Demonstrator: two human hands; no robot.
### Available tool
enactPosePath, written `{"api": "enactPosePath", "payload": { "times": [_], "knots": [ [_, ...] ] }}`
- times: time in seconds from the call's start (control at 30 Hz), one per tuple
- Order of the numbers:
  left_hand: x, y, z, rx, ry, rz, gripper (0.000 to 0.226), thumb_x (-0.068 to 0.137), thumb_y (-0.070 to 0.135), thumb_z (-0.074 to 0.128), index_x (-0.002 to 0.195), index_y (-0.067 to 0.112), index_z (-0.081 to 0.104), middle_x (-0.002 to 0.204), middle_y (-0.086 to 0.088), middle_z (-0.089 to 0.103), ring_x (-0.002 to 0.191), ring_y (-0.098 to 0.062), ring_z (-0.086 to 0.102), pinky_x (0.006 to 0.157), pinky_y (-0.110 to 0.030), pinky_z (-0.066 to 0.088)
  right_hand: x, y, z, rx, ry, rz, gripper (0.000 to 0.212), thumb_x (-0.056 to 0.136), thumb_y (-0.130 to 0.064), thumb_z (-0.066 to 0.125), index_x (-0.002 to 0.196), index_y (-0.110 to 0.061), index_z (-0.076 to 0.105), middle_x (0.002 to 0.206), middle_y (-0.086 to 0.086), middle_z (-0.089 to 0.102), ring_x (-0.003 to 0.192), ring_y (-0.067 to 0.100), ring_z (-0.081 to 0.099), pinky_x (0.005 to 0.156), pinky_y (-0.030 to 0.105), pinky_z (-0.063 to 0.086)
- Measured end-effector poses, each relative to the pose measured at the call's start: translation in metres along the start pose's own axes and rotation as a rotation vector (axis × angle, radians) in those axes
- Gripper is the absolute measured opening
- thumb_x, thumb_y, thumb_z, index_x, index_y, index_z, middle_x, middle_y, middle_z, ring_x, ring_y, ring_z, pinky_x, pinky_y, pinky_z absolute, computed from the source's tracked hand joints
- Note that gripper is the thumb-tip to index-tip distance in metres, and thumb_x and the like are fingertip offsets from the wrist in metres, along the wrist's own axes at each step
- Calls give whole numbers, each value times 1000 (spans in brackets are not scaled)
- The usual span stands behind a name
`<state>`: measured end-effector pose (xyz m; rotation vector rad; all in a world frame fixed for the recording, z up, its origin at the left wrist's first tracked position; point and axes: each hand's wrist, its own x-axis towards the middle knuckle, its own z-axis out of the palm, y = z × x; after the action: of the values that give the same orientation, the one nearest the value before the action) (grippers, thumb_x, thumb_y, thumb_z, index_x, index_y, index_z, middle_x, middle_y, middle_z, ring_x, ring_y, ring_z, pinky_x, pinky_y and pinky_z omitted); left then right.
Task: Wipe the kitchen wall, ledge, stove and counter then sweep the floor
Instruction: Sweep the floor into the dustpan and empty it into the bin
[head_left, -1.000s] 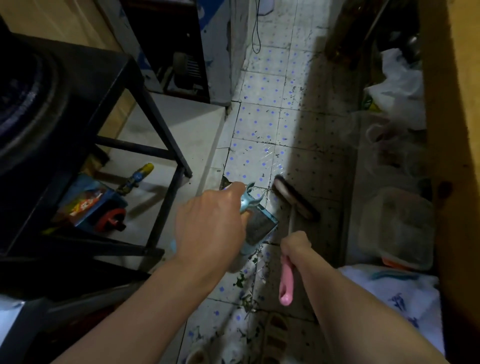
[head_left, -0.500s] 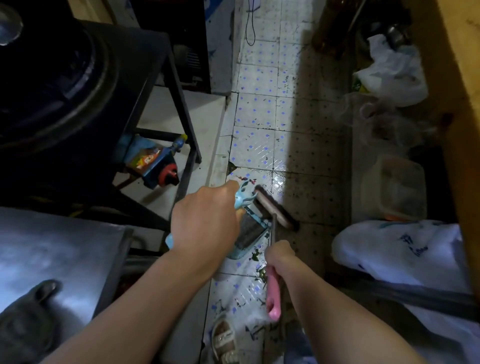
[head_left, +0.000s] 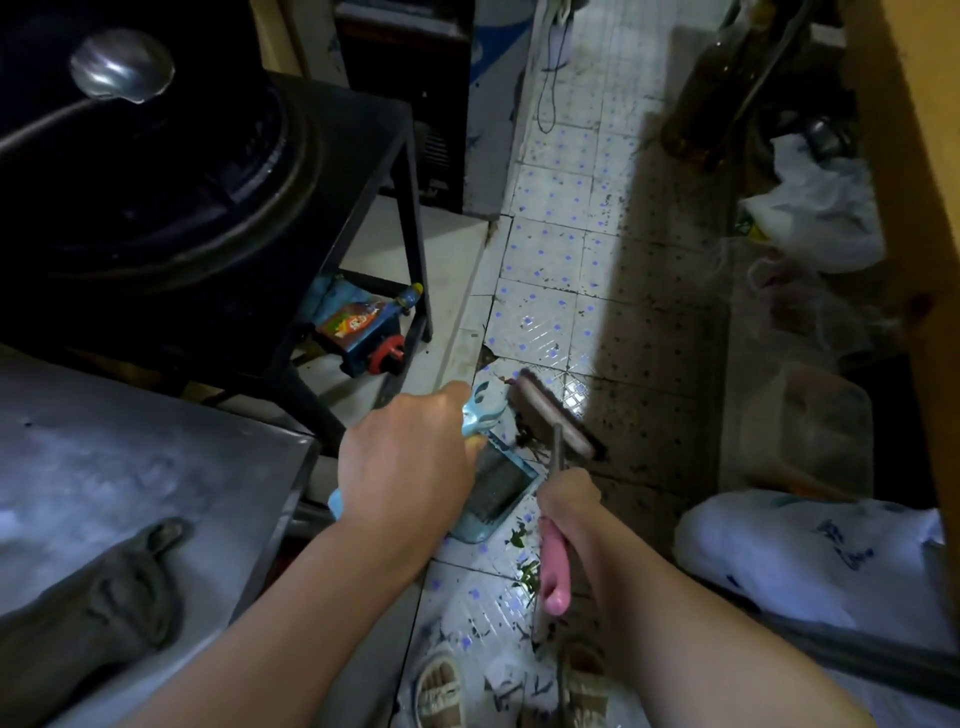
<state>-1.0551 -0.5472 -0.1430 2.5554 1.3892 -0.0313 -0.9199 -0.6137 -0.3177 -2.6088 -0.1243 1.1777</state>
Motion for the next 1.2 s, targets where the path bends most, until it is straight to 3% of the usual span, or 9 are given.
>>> {"api": "enactPosePath", "payload": {
  "times": [0.07,0.17,0.37,0.47,0.63,0.8,0.9,0.97,1.2],
  "knots": [
    [6,3,3,13,0,-16,24,91,46,53,103,26,49,78,2,53,70,-20,44,60,-28,33,14,-13,-7,-16,12,-37,33,93,-9,51,124,4,51,123,17,60,112,29,58,79,27,44],
    [18,9,11,17,4,-68,25,91,47,52,107,28,48,90,1,61,79,-22,54,62,-29,33,42,-32,-16,-61,-12,-130,31,94,-9,50,121,6,52,123,18,59,113,31,57,85,30,46],
    [36,24,35,-5,36,-184,24,91,47,53,106,29,49,87,3,61,84,-23,60,62,-30,36,108,-61,-14,-115,-71,-216,31,89,-7,56,117,5,53,119,19,59,106,31,61,87,31,52],
    [38,32,46,1,52,-227,25,90,47,53,107,29,50,83,4,58,82,-22,59,61,-29,36,132,-64,-9,-150,-58,-253,32,89,-10,57,118,4,54,117,18,60,104,30,61,76,24,47],
    [27,48,56,28,59,-300,24,90,47,54,105,28,50,71,6,45,67,-19,43,58,-28,33,136,-39,2,-198,-149,-282,30,90,-8,56,118,2,51,112,20,60,94,33,64,82,41,56],
    [2,55,56,-29,37,-365,27,91,45,54,114,31,52,74,6,51,75,-22,57,61,-28,39,117,-2,-9,-317,-187,-283,36,88,-1,55,124,4,47,111,21,59,79,31,64,48,31,51],
    [-17,56,53,-18,30,-367,27,91,44,54,113,28,51,65,7,42,68,-20,48,58,-27,37,102,21,-14,-367,-166,-292,34,88,0,52,122,4,49,113,21,60,96,33,64,71,38,57],
    [-29,53,51,-15,11,-358,26,92,44,54,112,28,51,66,5,45,68,-21,49,58,-28,38,88,38,-14,-390,-142,-290,33,88,-1,52,121,6,50,114,20,61,100,32,63,84,38,55],
    [-78,30,42,-33,-12,-267,20,91,43,53,103,27,52,64,6,40,69,-22,47,59,-29,34,31,98,7,-404,-149,-194,31,90,-8,51,120,1,51,114,19,61,98,34,65,84,41,55]
  ]
}}
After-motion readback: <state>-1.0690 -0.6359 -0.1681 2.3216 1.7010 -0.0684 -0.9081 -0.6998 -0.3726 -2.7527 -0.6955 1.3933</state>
